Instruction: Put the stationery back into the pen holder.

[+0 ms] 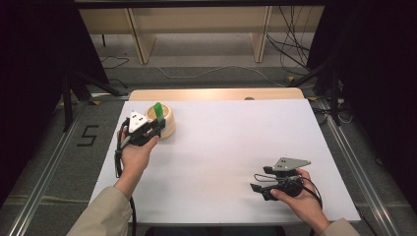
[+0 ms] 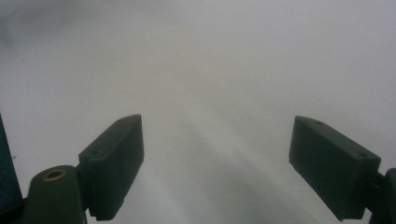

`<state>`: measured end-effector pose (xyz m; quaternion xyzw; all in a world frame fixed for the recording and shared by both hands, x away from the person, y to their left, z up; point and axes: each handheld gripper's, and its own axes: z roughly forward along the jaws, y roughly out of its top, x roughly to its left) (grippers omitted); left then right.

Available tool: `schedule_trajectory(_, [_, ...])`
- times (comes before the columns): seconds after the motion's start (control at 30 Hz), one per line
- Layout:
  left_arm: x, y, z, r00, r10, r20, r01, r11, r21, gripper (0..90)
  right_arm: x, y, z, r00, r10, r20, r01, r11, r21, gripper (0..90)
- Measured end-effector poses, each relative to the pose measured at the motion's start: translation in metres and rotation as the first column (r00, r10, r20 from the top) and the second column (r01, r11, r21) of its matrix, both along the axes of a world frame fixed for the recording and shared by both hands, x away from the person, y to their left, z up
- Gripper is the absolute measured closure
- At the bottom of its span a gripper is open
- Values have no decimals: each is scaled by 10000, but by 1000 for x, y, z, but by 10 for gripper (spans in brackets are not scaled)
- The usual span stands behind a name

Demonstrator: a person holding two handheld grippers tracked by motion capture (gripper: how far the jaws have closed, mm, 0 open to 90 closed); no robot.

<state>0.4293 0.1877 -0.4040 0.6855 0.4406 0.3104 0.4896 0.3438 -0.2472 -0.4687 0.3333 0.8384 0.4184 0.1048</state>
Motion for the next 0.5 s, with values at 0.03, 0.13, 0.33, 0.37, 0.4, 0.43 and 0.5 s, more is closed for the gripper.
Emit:
schedule_trajectory(0.03, [1, 0, 1, 10000, 12, 4, -12, 10000, -1, 768, 0, 0, 0, 10000, 6, 7, -6, 10000, -5, 188])
schedule_trajectory(0.13, [4, 0, 2, 10000, 41, 38, -41, 10000, 69, 768, 0, 0, 0, 10000, -5, -24, 5, 10000, -34, 185])
schedule_trajectory(0.33, [10, 0, 2, 10000, 60, -4, -60, 9999, 110, 768, 0, -1, -1, 10000, 6, 4, -6, 10000, -25, 183])
schedule_trajectory(0.37, [11, 0, 2, 10000, 89, -3, -89, 9999, 80, 768, 0, -1, -1, 10000, -37, -88, 37, 10000, -7, 183])
schedule_trajectory(0.4, [11, 0, 2, 10000, 96, -24, -96, 9999, 66, 768, 0, -1, -1, 10000, -24, -74, 24, 10000, -12, 184])
schedule_trajectory(0.43, [12, 0, 1, 10000, 89, -17, -89, 9999, 94, 768, 0, -1, -1, 10000, -19, -73, 19, 10000, -18, 183])
schedule_trajectory(0.5, [14, 0, 1, 9999, 106, -9, -106, 9999, 86, 768, 0, -2, -1, 10000, -3, -64, 3, 10000, -17, 183])
